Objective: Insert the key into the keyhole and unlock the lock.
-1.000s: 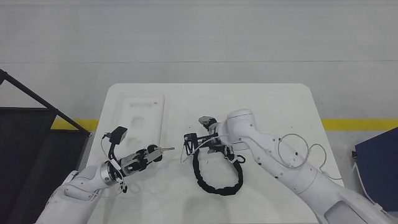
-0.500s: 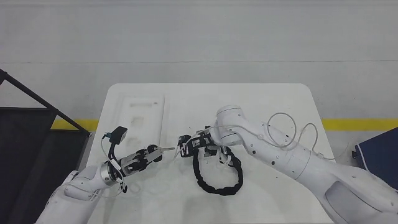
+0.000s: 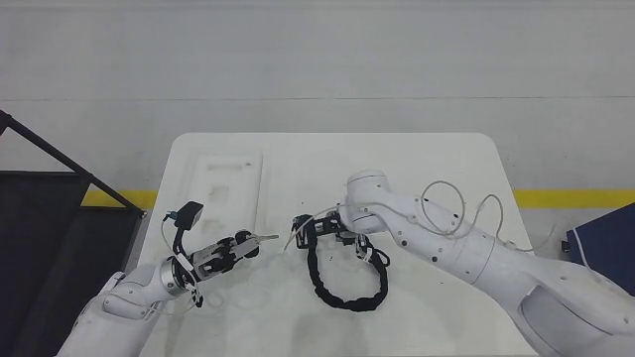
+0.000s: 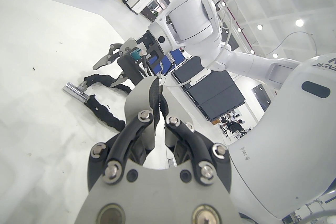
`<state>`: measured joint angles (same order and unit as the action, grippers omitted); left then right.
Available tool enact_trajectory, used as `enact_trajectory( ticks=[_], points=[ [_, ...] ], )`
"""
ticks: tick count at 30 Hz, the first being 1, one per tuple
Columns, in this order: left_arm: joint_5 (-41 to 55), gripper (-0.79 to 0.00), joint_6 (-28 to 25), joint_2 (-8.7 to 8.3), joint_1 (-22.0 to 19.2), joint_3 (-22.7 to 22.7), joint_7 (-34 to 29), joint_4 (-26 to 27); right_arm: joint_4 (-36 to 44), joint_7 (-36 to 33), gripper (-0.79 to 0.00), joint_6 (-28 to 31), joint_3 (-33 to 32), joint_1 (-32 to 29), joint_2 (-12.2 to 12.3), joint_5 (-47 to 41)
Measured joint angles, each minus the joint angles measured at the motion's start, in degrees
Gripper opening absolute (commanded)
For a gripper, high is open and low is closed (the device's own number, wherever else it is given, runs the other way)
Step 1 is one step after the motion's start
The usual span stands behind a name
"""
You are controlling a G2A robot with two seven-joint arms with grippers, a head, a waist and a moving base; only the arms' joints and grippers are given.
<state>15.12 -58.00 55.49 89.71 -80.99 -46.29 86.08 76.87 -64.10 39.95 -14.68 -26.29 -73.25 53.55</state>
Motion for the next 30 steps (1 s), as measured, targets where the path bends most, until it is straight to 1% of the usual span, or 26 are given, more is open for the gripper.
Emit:
enact_trajectory(
  ticks=[2,8,10,13,16,19,23,25,26,29,30],
  points=[
    [0.0,-0.785,0.0,0.0,0.0,0.0,0.0,0.0,-0.8,0.7,-0.409,0.2,0.0,-0.3,-0.2,0.2],
    [0.0,-0.785,0.0,0.0,0.0,0.0,0.0,0.0,-3.7,2.6,-0.437,0.8,-0.1,-0.6,-1.2,1.0],
    [0.0,-0.785,0.0,0.0,0.0,0.0,0.0,0.0,-4.5,3.3,-0.428,1.1,-0.1,-0.6,-1.6,1.1],
    [0.0,-0.785,0.0,0.0,0.0,0.0,0.0,0.0,-5.7,4.2,-0.434,1.5,-0.1,-0.6,-2.2,1.3],
    [0.0,-0.785,0.0,0.0,0.0,0.0,0.0,0.0,-6.9,4.8,-0.453,1.8,0.1,-0.6,-2.9,1.8],
    [0.0,-0.785,0.0,0.0,0.0,0.0,0.0,0.0,-8.0,5.7,-0.493,2.1,0.2,-0.6,-3.5,2.2],
    [0.0,-0.785,0.0,0.0,0.0,0.0,0.0,0.0,-9.2,5.9,-0.511,1.7,0.5,-0.6,-4.4,3.3],
    [0.0,-0.785,0.0,0.0,0.0,0.0,0.0,0.0,-10.0,5.9,-0.551,1.6,0.6,-0.7,-4.8,3.7],
    [0.0,-0.785,0.0,0.0,0.0,0.0,0.0,0.0,-10.3,6.0,-0.591,1.5,0.6,-0.7,-5.0,3.8],
    [0.0,-0.785,0.0,0.0,0.0,0.0,0.0,0.0,-11.1,6.1,-0.785,1.5,0.6,-0.6,-5.5,4.2],
    [0.0,-0.785,0.0,0.0,0.0,0.0,0.0,0.0,-11.3,6.1,-0.785,1.5,0.6,-0.7,-5.6,4.4]
  ],
)
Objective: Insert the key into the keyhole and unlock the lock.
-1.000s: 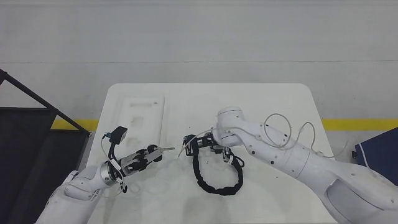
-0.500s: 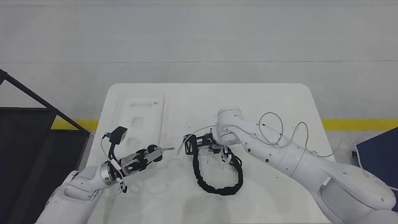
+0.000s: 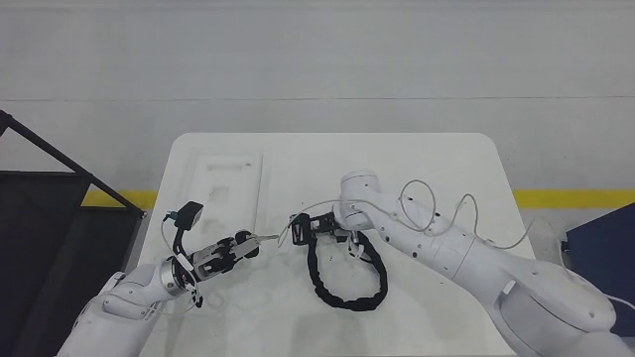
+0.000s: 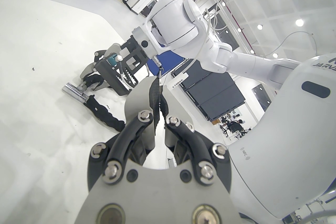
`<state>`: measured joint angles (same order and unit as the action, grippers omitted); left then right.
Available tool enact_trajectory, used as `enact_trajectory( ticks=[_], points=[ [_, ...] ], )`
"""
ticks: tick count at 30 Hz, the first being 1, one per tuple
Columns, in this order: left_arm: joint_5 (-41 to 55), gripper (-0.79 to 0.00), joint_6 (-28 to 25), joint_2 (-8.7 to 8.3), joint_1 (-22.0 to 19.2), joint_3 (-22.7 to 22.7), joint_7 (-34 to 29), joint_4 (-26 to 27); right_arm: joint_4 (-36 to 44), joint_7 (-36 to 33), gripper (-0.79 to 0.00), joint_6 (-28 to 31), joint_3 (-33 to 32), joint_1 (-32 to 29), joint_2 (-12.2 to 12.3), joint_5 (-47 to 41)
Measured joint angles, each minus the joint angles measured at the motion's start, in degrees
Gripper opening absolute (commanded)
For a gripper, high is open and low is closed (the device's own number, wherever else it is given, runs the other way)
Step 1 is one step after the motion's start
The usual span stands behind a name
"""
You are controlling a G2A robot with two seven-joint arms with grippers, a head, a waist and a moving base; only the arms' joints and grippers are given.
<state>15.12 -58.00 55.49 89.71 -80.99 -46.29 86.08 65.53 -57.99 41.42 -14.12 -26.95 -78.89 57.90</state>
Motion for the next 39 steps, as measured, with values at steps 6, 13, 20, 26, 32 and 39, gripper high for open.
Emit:
enact_trajectory(
  ticks=[6,13,20,26,32,39],
  points=[
    [0.0,-0.785,0.0,0.0,0.0,0.0,0.0,0.0,-0.9,0.1,-0.785,-0.4,-0.3,-0.2,-0.7,1.0],
    [0.0,-0.785,0.0,0.0,0.0,0.0,0.0,0.0,0.8,2.3,-0.785,-2.2,-2.2,-0.7,-0.1,4.1],
    [0.0,-0.785,0.0,0.0,0.0,0.0,0.0,0.0,5.8,2.6,-0.785,-3.1,-6.3,-3.6,3.2,6.9],
    [0.0,-0.785,0.0,0.0,0.0,0.0,0.0,0.0,12.4,4.2,-0.785,-1.7,-11.4,-7.8,7.3,10.6],
    [0.0,-0.785,0.0,0.0,0.0,0.0,0.0,0.0,18.0,12.2,-0.785,2.7,-17.6,-13.3,11.6,17.0],
    [0.0,-0.785,0.0,0.0,0.0,0.0,0.0,0.0,25.8,22.1,-0.785,7.7,-21.3,-17.8,14.6,26.2]
  ],
)
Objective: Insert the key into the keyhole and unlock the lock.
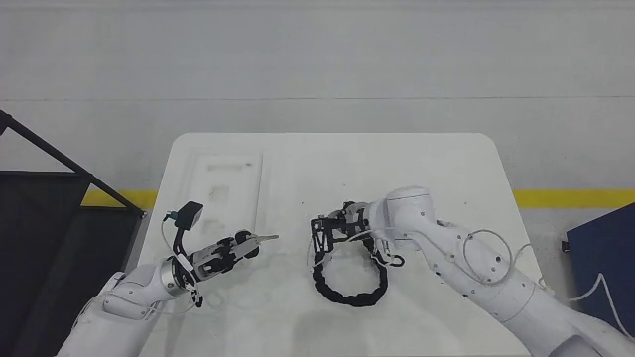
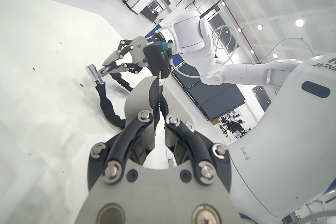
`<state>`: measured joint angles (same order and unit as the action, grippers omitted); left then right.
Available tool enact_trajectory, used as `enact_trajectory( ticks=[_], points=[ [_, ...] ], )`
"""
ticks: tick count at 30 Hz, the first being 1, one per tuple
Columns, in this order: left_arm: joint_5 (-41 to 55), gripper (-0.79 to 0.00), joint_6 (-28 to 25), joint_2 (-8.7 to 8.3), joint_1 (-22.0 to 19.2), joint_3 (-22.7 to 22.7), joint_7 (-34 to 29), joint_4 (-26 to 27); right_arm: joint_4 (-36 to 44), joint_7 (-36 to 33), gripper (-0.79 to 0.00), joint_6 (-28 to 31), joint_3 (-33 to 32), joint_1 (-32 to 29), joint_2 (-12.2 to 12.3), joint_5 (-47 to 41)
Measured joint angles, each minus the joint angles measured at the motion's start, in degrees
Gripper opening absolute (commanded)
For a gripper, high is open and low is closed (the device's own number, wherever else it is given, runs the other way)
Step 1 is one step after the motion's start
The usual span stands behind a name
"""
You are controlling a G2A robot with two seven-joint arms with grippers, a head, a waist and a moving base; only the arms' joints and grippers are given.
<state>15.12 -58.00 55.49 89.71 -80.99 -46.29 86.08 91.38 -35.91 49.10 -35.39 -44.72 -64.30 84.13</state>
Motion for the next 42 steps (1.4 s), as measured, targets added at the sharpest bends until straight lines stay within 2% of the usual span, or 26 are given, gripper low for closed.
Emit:
enact_trajectory(
  ticks=[4,9,14,19,21,24,28,34,37,42],
  points=[
    [0.0,-0.785,0.0,0.0,0.0,0.0,0.0,0.0,3.7,9.6,-0.785,2.3,-1.7,-1.8,1.5,7.2],
    [0.0,-0.785,0.0,0.0,0.0,0.0,0.0,0.0,7.3,23.1,-0.785,2.3,-3.6,-3.7,3.3,16.7],
    [0.0,-0.785,0.0,0.0,0.0,0.0,0.0,0.0,9.7,40.2,-0.785,2.5,-5.2,-4.9,5.7,27.3],
    [0.0,-0.785,0.0,0.0,0.0,0.0,0.0,0.0,11.3,55.8,-0.785,0.3,-5.8,-5.6,8.0,38.2],
    [0.0,-0.785,0.0,0.0,0.0,0.0,0.0,0.0,10.8,58.4,-0.785,0.1,-6.3,-5.8,8.7,41.4],
    [0.0,-0.785,0.0,0.0,0.0,0.0,0.0,0.0,9.3,54.5,-0.785,3.1,-7.0,-6.1,8.9,42.9],
    [0.0,-0.785,0.0,0.0,0.0,0.0,0.0,0.0,7.4,38.6,-0.785,9.0,-5.3,-5.2,7.2,42.6],
    [0.0,-0.785,0.0,0.0,0.0,0.0,0.0,0.0,3.9,19.4,-0.785,8.9,3.1,-1.1,3.3,40.4],
    [0.0,-0.785,0.0,0.0,0.0,0.0,0.0,0.0,1.7,13.6,-0.785,8.9,8.0,1.7,1.1,38.7],
    [0.0,-0.785,0.0,0.0,0.0,0.0,0.0,0.0,-2.2,9.2,-0.785,8.9,12.5,5.8,-1.7,35.0]
  ],
)
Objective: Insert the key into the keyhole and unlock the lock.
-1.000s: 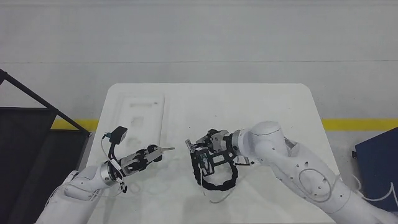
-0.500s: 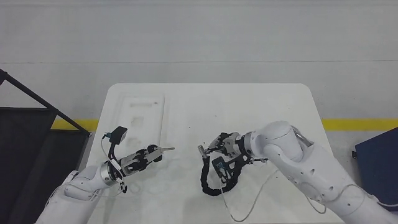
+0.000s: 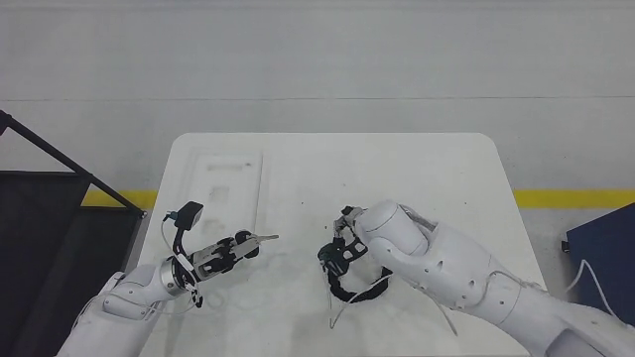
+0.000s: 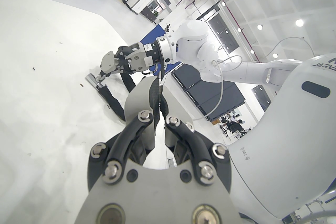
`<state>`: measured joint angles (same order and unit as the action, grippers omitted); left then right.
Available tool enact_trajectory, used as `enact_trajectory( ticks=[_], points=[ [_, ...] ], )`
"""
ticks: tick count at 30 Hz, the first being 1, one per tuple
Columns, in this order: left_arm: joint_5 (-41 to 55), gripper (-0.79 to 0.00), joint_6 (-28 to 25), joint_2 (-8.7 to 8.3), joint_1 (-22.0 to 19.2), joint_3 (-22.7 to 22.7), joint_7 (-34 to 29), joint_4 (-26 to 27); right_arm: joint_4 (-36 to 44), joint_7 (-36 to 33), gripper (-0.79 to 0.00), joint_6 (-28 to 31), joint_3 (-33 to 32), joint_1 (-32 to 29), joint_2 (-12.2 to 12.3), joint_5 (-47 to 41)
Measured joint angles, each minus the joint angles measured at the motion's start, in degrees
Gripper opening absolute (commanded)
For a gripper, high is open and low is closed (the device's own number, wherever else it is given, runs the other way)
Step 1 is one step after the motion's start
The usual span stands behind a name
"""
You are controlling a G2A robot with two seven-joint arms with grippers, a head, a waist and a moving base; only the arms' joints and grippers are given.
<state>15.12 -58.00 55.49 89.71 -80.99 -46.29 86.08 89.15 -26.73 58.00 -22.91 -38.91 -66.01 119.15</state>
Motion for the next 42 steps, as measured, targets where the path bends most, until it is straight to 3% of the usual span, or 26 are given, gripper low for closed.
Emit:
enact_trajectory(
  ticks=[7,8,9,10,17,24,25,26,27,28,29,37,42],
  points=[
    [0.0,-0.785,0.0,0.0,0.0,0.0,0.0,0.0,-6.0,-9.1,-0.785,0.0,2.9,2.6,-2.9,-5.4],
    [0.0,-0.785,0.0,0.0,0.0,0.0,0.0,0.0,-6.5,-10.0,-0.631,0.0,2.9,2.7,-3.1,-6.4],
    [0.0,-0.785,0.0,0.0,0.0,0.0,0.0,0.0,-6.9,-10.7,-0.342,0.0,2.8,2.9,-3.3,-7.5],
    [0.0,-0.785,0.0,0.0,0.0,0.0,0.0,0.0,-7.3,-11.5,0.0,0.0,2.3,3.0,-3.6,-9.2],
    [0.0,-0.785,0.0,0.0,0.0,0.0,0.0,0.0,-8.0,-15.8,0.0,-0.7,-2.2,2.2,-3.9,-17.7],
    [0.0,-0.785,0.0,0.0,0.0,0.0,0.0,0.0,-6.5,-25.5,0.0,-8.4,-12.0,-2.6,-3.2,-34.5],
    [0.0,-0.785,0.0,0.0,0.0,0.0,0.0,0.0,-5.2,-26.8,-0.065,-9.9,-14.1,-3.8,-3.0,-39.7],
    [0.0,-0.785,0.0,0.0,0.0,0.0,0.0,0.0,-3.8,-27.3,-0.215,-10.2,-15.5,-4.7,-2.9,-44.0],
    [0.0,-0.785,0.0,0.0,0.0,0.0,0.0,0.0,-2.0,-27.1,-0.225,-9.6,-16.6,-5.5,-2.7,-48.5],
    [0.0,-0.785,0.0,0.0,0.0,0.0,0.0,0.0,-0.4,-25.9,-0.142,-7.8,-17.9,-6.6,-2.3,-53.8],
    [0.0,-0.785,0.0,0.0,0.0,0.0,0.0,0.0,-0.2,-25.1,0.0,-6.5,-18.6,-7.3,-2.0,-57.1],
    [0.0,-0.785,0.0,0.0,0.0,0.0,0.0,0.0,-5.0,-21.2,0.0,-1.7,-18.1,-9.9,-1.2,-79.6],
    [0.0,-0.785,0.0,0.0,0.0,0.0,0.0,0.0,-5.0,-21.7,0.0,-2.1,-17.1,-9.2,-1.1,-77.6]
  ],
)
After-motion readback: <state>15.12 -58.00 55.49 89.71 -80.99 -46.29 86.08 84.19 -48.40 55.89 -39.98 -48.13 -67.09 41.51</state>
